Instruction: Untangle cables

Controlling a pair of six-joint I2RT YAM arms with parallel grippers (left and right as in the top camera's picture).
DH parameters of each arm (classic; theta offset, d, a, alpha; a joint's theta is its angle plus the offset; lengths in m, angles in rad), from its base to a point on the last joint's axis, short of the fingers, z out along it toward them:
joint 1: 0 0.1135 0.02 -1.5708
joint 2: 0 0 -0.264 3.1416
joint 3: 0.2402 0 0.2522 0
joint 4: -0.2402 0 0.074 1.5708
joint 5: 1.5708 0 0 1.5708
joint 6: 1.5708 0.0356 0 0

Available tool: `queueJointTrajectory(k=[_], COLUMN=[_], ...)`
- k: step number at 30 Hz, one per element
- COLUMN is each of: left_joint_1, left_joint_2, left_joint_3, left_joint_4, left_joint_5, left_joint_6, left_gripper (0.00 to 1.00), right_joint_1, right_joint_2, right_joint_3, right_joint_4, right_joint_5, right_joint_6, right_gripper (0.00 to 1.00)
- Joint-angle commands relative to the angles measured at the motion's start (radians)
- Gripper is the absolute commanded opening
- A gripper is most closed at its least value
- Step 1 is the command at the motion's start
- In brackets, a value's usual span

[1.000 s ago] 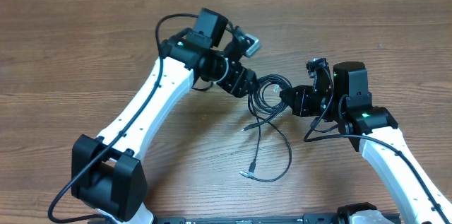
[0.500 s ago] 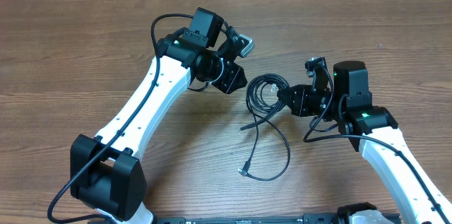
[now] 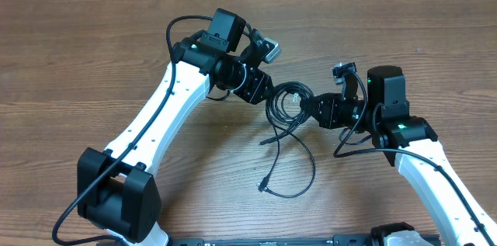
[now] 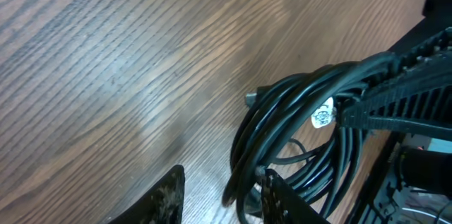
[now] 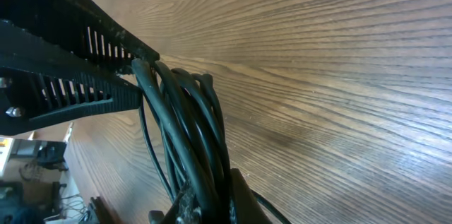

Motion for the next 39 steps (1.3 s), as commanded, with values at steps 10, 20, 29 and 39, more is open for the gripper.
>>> queueJointTrajectory(k=[10,20,29,39], left_joint_1=[-0.014,-0.015,-0.026,-0.028], left_joint_2=[-0.024,-0.024,-0.024,-0.023], left_joint_3=[0.026,0.026,0.026,0.026], left_joint_4=[-0.002,0.000,-0.001,0.000], left_joint_5=[0.062,0.063,0.089,0.100], left_joint_6=[0.000,0.000,0.000,0.000], left_gripper=[0.32,0.33,0.33,0.34], right_joint_1=[-0.004,-0.004,-0.004,-0.004], right_joint_2=[-0.001,-0.001,-0.001,-0.001], right_joint_3=[0.018,0.018,0.018,0.018], right_joint_4=[0.011,0.037,0.039,0.037], right_joint_5=[-0.087,-0.192,-0.192,-0.153], right_joint_6=[0.003,-0.001,-0.001,-0.001], right_gripper=[0.04,0.04,0.04,0.04])
